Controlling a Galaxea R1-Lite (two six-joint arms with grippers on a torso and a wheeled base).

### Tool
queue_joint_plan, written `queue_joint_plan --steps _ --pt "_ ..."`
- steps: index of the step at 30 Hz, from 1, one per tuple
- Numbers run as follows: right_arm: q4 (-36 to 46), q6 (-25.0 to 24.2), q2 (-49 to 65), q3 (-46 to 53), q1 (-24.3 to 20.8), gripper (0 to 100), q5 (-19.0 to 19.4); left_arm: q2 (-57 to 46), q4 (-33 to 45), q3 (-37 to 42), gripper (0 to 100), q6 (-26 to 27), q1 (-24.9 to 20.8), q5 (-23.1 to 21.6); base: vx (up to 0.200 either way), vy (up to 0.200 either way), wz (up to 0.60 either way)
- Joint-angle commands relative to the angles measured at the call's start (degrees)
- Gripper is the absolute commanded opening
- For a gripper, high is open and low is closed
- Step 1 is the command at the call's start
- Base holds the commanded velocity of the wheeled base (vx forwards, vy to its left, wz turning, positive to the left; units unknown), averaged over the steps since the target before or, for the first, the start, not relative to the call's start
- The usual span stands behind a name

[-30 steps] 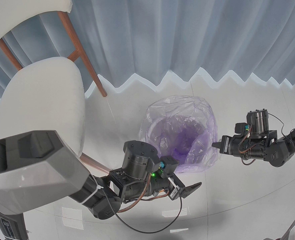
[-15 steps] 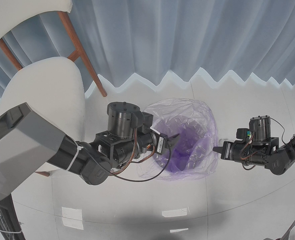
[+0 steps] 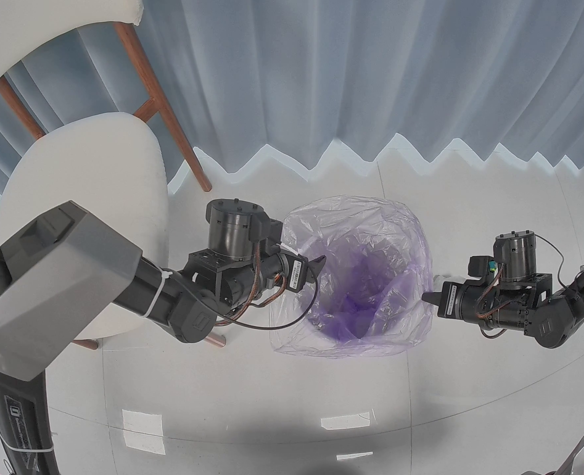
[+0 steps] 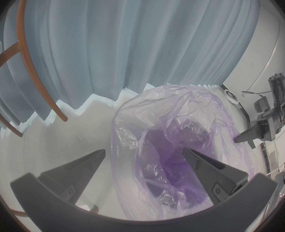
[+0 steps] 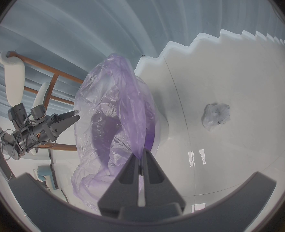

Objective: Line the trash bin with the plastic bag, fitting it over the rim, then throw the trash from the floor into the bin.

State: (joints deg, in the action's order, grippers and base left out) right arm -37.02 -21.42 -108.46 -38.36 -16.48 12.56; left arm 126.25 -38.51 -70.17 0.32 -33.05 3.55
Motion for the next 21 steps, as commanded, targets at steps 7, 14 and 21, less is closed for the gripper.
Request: queue_joint_plan --steps 7,14,21 --pt "-0.1 -0.1 -0.1 0.1 0.2 0 0.0 1.3 -0.2 0.4 100 3.6 1.3 0.5 0.000 0.000 0.00" --pt "-0.1 -0.1 -0.1 0.1 0.1 0 0.0 -5.1 0.4 3.2 100 6.0 5.2 1.8 0.000 0.000 0.00" --pt "-0.1 -0.1 -0.1 0.0 0.1 0 0.0 -12.3 0.3 14.0 100 5.7 -3.5 1.6 0.000 0.000 0.00"
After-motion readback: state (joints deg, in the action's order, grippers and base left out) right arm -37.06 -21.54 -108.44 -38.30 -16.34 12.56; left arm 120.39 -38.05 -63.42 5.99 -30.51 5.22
